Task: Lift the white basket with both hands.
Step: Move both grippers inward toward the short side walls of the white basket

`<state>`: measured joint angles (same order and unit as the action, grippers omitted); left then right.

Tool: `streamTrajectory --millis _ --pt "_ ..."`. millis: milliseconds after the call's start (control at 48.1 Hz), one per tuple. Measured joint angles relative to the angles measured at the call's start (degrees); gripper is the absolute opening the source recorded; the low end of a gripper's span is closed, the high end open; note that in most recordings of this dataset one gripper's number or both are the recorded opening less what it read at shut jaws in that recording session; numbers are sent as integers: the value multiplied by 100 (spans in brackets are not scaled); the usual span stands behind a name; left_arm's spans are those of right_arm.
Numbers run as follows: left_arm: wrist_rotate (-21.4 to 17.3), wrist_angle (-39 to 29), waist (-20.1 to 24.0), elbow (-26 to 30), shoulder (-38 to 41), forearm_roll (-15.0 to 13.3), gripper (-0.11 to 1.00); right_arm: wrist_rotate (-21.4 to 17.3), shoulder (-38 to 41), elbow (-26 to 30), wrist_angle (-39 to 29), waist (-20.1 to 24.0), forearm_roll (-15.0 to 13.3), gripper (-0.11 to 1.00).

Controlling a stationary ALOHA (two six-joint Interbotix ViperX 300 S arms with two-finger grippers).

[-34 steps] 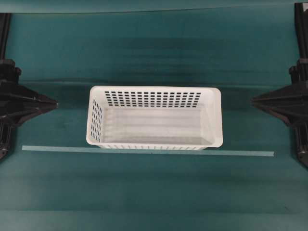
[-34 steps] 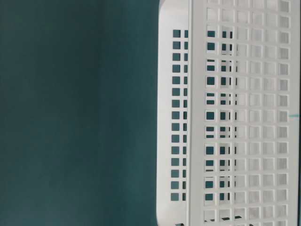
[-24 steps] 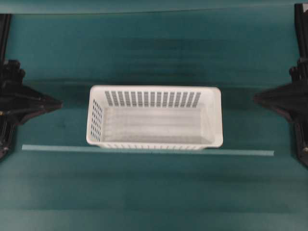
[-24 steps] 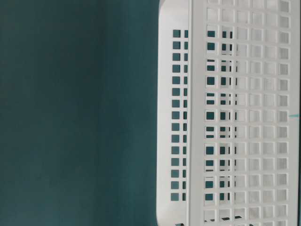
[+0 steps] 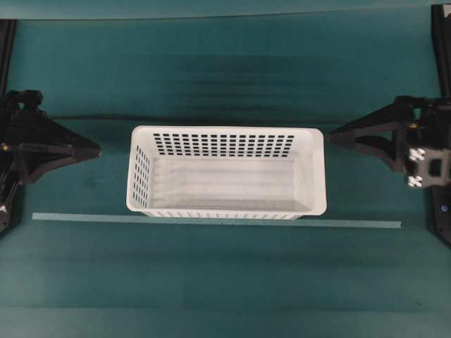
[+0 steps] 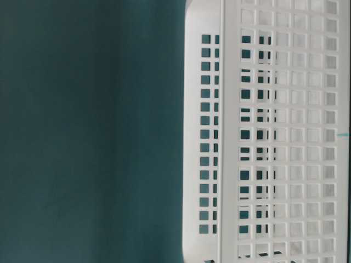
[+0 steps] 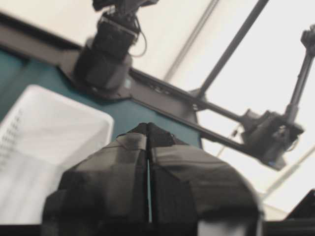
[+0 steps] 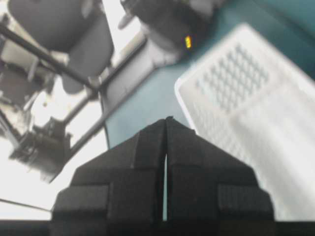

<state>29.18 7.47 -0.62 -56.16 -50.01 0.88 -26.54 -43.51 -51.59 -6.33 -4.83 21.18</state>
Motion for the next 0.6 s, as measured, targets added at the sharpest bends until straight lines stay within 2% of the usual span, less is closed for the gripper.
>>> streamTrajectory --millis 83,166,291,478,603 --pt "483 -308 0 185 53 -9 -4 -571 211 246 -483 -114 9 1" --pt "1292 -712 62 448 70 -9 -4 -1143 360 527 -844 -308 0 1" --pt "2259 -1222 281 712 79 0 -4 -1652 519 853 -1266 -598 -88 1" --pt "3313 -1617 369 967 255 0 -4 -2637 738 1090 -2654 -1046 -97 1" --pt "3946 -2162 369 1063 457 0 -4 -3094 896 1283 -3621 -1090 -387 1"
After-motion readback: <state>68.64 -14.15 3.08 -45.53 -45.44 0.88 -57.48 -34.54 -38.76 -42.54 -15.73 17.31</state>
